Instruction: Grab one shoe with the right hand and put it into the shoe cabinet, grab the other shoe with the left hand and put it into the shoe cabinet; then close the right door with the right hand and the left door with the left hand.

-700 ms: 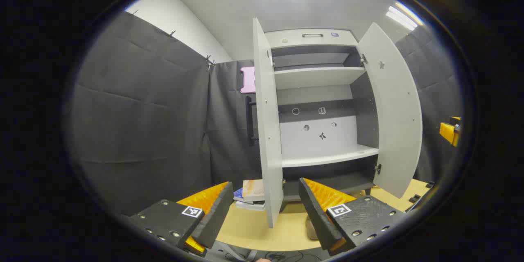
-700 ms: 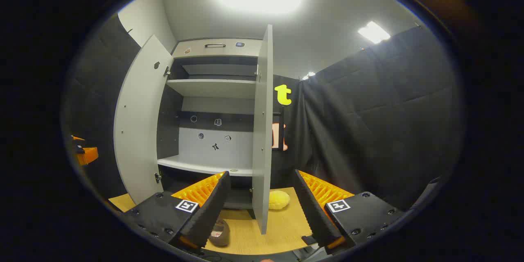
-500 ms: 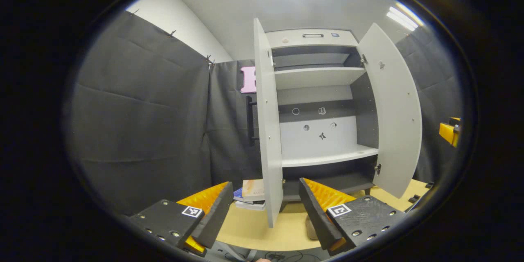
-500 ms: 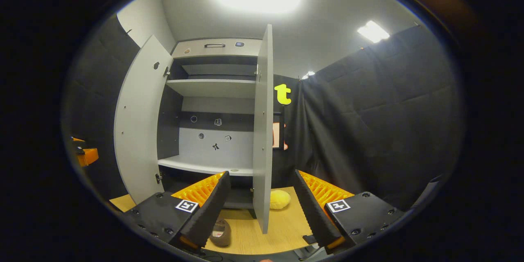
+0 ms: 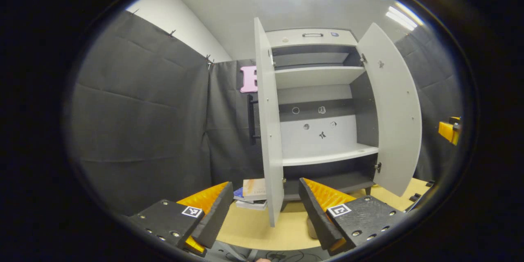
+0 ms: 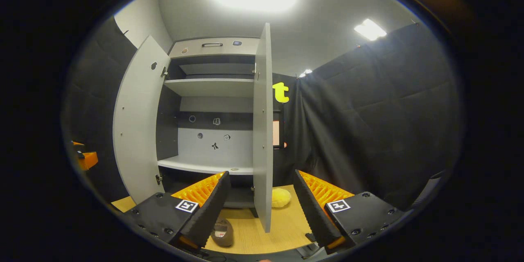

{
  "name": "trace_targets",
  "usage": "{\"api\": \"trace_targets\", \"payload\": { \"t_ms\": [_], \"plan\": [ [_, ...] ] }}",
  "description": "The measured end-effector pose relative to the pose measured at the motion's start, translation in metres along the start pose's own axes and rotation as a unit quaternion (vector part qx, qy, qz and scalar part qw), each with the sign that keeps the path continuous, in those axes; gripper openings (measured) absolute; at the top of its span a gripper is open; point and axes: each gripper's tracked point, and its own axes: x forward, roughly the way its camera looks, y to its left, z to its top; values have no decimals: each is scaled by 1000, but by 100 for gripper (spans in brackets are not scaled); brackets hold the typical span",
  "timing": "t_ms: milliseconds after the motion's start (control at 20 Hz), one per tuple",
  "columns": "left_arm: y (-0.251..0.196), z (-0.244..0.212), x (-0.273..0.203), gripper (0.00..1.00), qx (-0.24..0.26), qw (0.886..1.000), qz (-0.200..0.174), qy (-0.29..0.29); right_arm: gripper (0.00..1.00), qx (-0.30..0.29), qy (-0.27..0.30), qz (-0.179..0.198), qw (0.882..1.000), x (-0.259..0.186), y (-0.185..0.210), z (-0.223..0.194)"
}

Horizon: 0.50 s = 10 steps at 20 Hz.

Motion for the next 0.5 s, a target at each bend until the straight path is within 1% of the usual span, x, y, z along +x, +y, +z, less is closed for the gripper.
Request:
{"api": "trace_targets", "payload": {
  "t_ms": [150,350,500],
  "plan": [
    [3,-1,1,94,0,1000,2,-3,96,-9,2,5,1000,4,7,-2],
    [4,-7,2,94,-12,1000,2,1,98,-9,16,33,999,15,30,-12],
    [6,-10,4,100,-11,1000,5,1,98,-11,30,50,998,27,45,-25]
  ]
}}
